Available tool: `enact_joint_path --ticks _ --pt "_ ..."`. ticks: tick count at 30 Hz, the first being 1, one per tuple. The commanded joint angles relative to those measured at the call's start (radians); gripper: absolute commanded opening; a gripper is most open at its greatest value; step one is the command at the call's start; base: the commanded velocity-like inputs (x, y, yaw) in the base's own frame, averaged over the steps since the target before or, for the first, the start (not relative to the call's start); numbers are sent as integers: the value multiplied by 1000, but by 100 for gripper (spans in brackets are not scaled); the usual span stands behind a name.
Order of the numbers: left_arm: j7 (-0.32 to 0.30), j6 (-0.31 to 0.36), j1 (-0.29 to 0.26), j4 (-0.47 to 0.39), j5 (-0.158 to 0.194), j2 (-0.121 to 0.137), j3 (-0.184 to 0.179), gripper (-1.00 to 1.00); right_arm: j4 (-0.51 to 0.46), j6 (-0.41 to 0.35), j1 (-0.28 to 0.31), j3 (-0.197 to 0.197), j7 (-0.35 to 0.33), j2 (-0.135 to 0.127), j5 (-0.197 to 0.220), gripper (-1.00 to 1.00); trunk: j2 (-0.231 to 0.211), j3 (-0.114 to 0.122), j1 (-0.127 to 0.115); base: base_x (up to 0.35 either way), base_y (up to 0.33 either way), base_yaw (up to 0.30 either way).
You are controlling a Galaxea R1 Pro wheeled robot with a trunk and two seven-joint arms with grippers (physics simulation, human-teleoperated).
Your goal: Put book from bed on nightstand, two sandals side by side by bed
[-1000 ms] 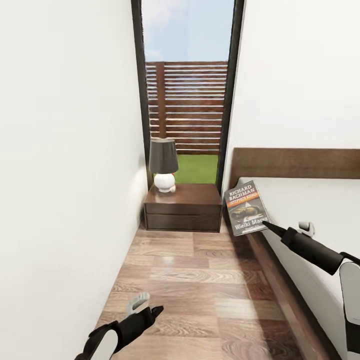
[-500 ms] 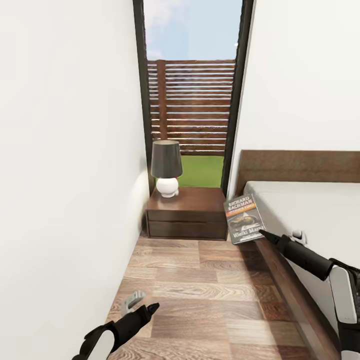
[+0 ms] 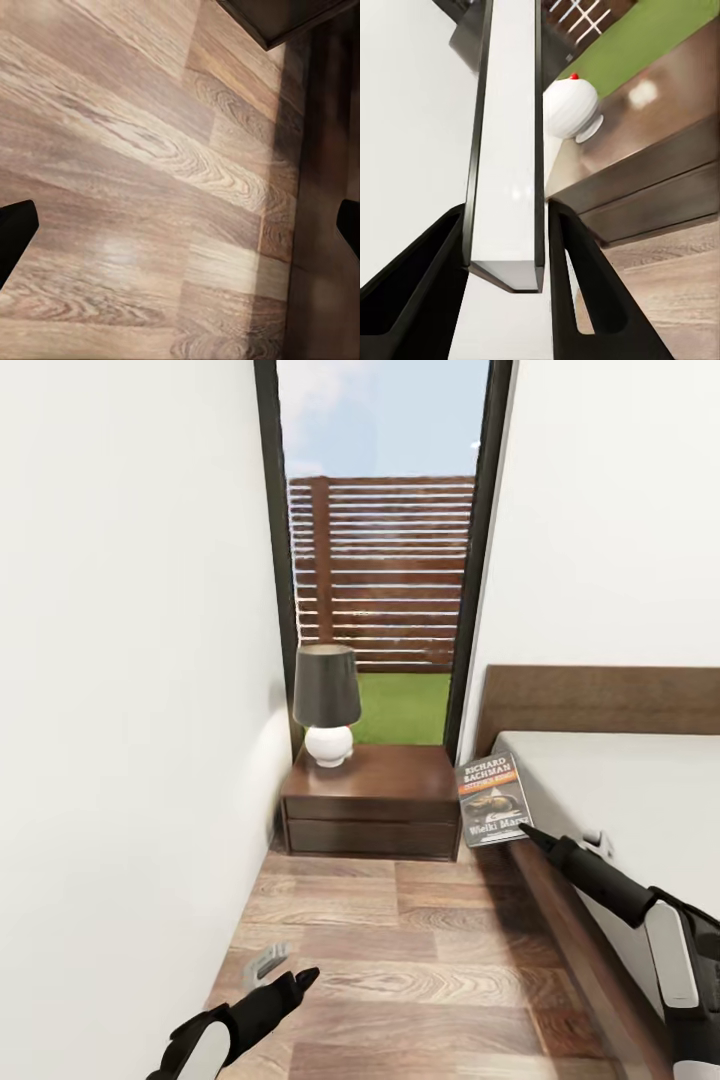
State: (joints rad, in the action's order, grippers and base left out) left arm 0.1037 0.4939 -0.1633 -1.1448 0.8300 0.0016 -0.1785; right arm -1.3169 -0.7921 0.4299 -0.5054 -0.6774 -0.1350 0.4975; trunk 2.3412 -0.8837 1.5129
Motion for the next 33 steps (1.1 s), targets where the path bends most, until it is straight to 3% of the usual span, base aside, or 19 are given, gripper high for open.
enact_joint_path --ticks 1,8,16,20,22,26,33 --pt "10 3 0 -2 11 0 -1 100 1 -5 1 -1 -3 2 8 -100 0 -1 0 326 -135 0" --pt "10 3 0 -1 11 0 -1 100 19 2 4 -1 0 29 3 -100 0 -1 0 326 -140 0" --pt "6 2 0 -3 9 5 4 100 122 6 22 4 4 46 -1 -100 0 -1 0 326 -137 0" --pt "4 3 8 -8 10 24 10 100 174 13 30 6 7 49 -2 -100 0 -1 0 326 -56 0" --pt "3 2 16 -8 15 50 14 100 196 45 33 8 18 53 -1 -100 0 -1 0 326 -22 0" --pt "5 2 22 4 17 77 15 100 217 121 34 28 87 81 -1 -100 0 -1 0 326 -11 0" --pt "-1 0 25 52 19 88 16 100 265 214 35 87 193 106 3 -100 0 -1 0 326 -3 0"
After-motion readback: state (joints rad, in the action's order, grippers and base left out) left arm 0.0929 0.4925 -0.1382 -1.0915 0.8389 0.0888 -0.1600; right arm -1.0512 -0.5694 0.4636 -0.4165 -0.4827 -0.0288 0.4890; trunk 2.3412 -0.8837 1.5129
